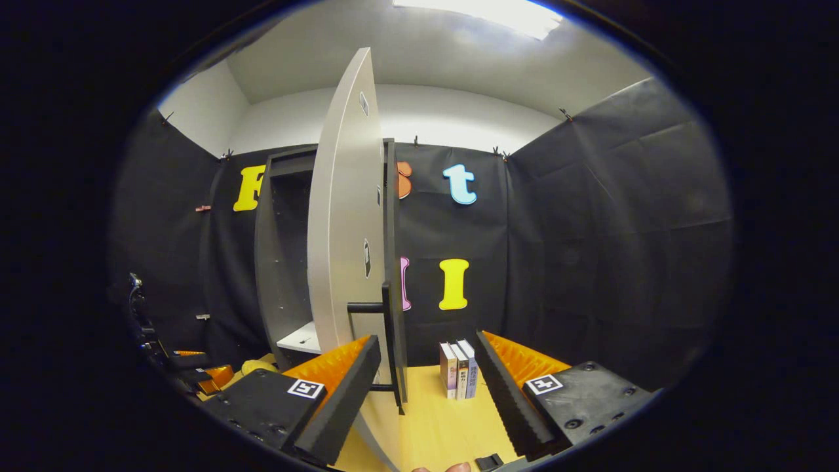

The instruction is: Open the cabinet door with the right hand, grasp the bottle in the cabinet with the left hand and place it on the coaster, then close the cabinet door with the right hand.

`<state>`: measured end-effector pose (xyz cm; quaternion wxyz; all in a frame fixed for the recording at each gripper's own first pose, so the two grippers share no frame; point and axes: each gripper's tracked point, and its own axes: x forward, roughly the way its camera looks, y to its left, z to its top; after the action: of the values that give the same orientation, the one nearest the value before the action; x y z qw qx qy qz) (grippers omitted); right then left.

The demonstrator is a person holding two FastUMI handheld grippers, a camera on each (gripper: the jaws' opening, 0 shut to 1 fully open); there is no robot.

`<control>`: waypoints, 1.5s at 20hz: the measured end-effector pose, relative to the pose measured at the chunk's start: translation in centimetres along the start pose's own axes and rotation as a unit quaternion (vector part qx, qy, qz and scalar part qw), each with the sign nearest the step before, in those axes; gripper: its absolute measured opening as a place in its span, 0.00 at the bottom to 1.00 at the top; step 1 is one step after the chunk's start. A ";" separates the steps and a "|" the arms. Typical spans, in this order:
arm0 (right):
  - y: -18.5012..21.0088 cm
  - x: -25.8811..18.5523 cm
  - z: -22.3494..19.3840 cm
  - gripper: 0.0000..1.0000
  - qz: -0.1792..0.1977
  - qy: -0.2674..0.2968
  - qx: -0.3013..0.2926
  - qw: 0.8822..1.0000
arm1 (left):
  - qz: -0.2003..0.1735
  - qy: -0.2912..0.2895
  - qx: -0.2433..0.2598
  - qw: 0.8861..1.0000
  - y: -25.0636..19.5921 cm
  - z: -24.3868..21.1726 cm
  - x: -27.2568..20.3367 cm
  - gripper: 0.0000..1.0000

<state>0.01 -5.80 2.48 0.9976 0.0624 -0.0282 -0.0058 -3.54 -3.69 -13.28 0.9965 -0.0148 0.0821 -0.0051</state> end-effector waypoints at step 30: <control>21.1 1.2 -4.8 0.98 0.179 0.065 0.049 0.981 | 0.022 -0.024 0.010 0.999 6.0 2.6 -0.8 0.99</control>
<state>1.65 15.73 0.47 0.9780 0.1054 0.0259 0.1779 -3.88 2.38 -10.79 0.9982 -0.0032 0.0581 0.0166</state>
